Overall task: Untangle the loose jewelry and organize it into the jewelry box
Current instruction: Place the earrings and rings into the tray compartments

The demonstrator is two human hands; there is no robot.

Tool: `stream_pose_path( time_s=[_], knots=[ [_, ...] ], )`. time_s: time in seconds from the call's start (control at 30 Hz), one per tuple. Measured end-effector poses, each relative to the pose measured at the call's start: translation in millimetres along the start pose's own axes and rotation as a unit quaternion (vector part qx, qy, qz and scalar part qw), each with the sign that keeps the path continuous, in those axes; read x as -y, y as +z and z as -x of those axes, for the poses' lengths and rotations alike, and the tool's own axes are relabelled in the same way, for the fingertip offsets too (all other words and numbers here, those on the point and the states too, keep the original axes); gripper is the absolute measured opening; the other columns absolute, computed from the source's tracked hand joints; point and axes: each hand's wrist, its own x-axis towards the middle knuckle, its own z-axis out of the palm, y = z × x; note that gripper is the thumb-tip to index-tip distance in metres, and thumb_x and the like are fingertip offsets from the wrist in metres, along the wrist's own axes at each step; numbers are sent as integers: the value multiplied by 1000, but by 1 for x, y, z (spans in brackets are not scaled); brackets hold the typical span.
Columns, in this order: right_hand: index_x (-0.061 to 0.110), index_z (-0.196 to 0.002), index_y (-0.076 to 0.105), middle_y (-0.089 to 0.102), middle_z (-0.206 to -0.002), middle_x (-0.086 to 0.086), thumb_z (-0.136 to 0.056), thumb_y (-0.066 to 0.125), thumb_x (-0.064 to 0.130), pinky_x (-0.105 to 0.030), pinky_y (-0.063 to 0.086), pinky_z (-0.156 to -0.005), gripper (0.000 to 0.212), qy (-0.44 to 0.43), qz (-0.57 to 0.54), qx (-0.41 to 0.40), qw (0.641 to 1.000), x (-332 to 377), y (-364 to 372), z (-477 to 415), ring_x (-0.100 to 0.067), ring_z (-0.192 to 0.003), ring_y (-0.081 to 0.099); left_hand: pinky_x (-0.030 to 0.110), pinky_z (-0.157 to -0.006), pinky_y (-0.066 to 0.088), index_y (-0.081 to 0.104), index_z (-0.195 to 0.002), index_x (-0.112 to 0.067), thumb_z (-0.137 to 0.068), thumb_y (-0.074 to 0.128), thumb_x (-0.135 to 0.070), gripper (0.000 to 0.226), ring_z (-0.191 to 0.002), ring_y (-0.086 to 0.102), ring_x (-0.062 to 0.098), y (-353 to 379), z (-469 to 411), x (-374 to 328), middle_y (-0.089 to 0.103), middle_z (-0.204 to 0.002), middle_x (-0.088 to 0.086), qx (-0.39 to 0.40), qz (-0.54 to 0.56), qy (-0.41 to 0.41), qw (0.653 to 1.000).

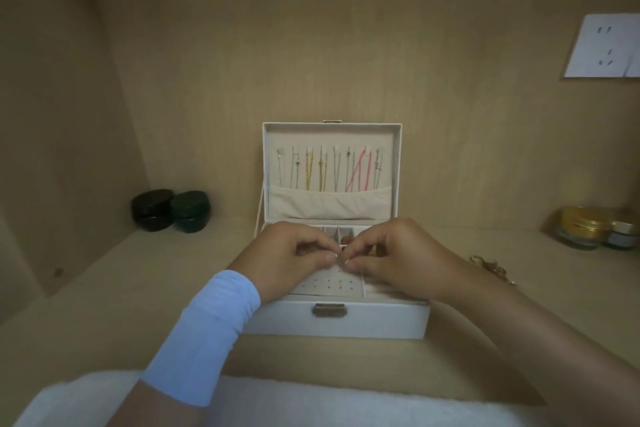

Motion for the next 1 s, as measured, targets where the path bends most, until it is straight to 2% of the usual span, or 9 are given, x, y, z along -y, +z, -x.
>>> stream_pose_path(
  time_s=[0.07, 0.13, 0.3, 0.47, 0.63, 0.77, 0.87, 1.0],
  knots=[
    [29, -90, 81, 68, -66, 24, -83, 80, 27, -9, 39, -59, 7, -3, 10, 9, 1000, 1, -1, 3, 5, -57, 57, 13, -84, 48, 77, -92, -40, -84, 74, -27, 16, -85, 65, -7, 1, 1, 1, 72, -86, -25, 8, -1, 14, 1000],
    [31, -88, 81, 69, -70, 25, -82, 81, 28, -9, 41, -62, 6, -6, 16, 12, 1000, 2, -1, 5, 6, -63, 61, 17, -85, 50, 77, -91, -41, -83, 76, -26, 17, -85, 65, -5, 1, 2, 3, 72, -86, -25, 11, 2, 14, 1000],
    [33, -88, 81, 72, -81, 22, -81, 81, 32, -25, 54, -76, 7, -33, 74, 16, 997, 1, 0, 5, 4, -77, 66, 15, -82, 48, 78, -92, -38, -81, 77, -23, 19, -82, 64, -7, 3, 4, 4, 71, -84, -27, 30, 24, 14, 999],
    [38, -93, 79, 70, -84, 21, -83, 77, 36, -34, 54, -75, 11, -81, 141, 4, 987, 1, 0, 9, 1, -80, 64, 19, -86, 51, 78, -89, -37, -79, 79, -22, 19, -83, 66, -6, 3, 6, 3, 73, -86, -24, 31, 15, 19, 999],
    [40, -97, 79, 70, -92, 20, -86, 72, 36, -32, 53, -78, 13, -91, 169, 36, 981, 5, -5, 11, 2, -86, 63, 27, -87, 54, 77, -84, -38, -78, 80, -23, 16, -82, 66, -3, 5, 5, 2, 73, -84, -21, 20, -7, 20, 1000],
    [39, -93, 80, 71, -83, 24, -83, 77, 32, -24, 53, -75, 12, -57, 127, 33, 990, 5, -9, 9, 6, -79, 63, 32, -85, 54, 77, -85, -40, -77, 80, -27, 15, -82, 65, 0, 7, 4, 4, 72, -84, -20, 26, -15, 25, 999],
    [38, -91, 80, 66, -76, 28, -81, 80, 33, -15, 47, -69, 11, -51, 122, 32, 991, 4, -8, 8, 11, -75, 60, 34, -84, 54, 77, -86, -42, -78, 80, -30, 14, -82, 64, 1, 8, 3, 5, 70, -85, -19, 32, -23, 36, 999],
    [36, -89, 79, 64, -75, 28, -82, 78, 31, -17, 47, -71, 8, -53, 132, 44, 989, 6, -8, 7, 11, -77, 60, 35, -85, 53, 78, -88, -39, -81, 76, -34, 9, -84, 63, 2, 8, 3, 6, 69, -87, -15, 40, -34, 35, 998]
  ],
)
